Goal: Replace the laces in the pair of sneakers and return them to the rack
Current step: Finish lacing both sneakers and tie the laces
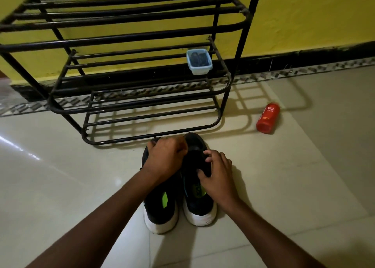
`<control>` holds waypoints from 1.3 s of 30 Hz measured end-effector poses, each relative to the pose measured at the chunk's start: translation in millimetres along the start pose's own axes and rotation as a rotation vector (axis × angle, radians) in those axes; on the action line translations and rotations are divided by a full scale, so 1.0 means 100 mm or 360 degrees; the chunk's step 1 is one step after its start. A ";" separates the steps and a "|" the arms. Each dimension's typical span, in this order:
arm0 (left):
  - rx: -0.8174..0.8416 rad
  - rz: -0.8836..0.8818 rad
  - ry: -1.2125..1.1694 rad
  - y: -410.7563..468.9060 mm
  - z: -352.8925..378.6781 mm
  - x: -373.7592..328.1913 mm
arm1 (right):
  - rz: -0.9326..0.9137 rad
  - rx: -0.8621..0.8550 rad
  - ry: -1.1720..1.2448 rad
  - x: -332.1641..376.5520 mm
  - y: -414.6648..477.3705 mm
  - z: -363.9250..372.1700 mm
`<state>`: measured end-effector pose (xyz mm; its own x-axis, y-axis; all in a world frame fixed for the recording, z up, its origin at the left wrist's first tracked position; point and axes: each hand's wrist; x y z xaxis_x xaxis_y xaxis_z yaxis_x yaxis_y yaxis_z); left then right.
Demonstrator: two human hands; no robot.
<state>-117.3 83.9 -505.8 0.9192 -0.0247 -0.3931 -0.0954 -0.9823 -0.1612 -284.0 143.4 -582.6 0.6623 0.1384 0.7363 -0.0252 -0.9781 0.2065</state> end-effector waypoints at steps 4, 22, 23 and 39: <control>-0.0114 0.0119 -0.0661 -0.14 -0.27 -0.01 | -0.0120 -0.0004 0.0387 0.25 0.09 -0.15; -0.0139 -0.0375 -0.0368 -0.15 -0.41 0.78 | 0.0076 -0.0164 0.0701 0.40 0.81 -0.48; -0.0131 -0.0369 -0.0348 -0.15 -0.40 0.78 | 0.0098 -0.0156 0.0756 0.41 0.81 -0.48; 0.0147 -0.0360 -0.1354 -0.12 0.12 0.03 | 0.0019 0.0173 0.0332 0.10 0.21 -0.35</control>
<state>-117.6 97.5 -515.7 0.3275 0.3512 -0.8772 -0.0098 -0.9271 -0.3748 -304.2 129.7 -547.8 0.4930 0.1448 0.8579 0.0564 -0.9893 0.1346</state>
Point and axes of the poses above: each hand's wrist, its own y-axis towards the middle knuckle, its own z-axis out of the palm, x = y × z, and after that the axes turned 12 degrees about -z, right-handed
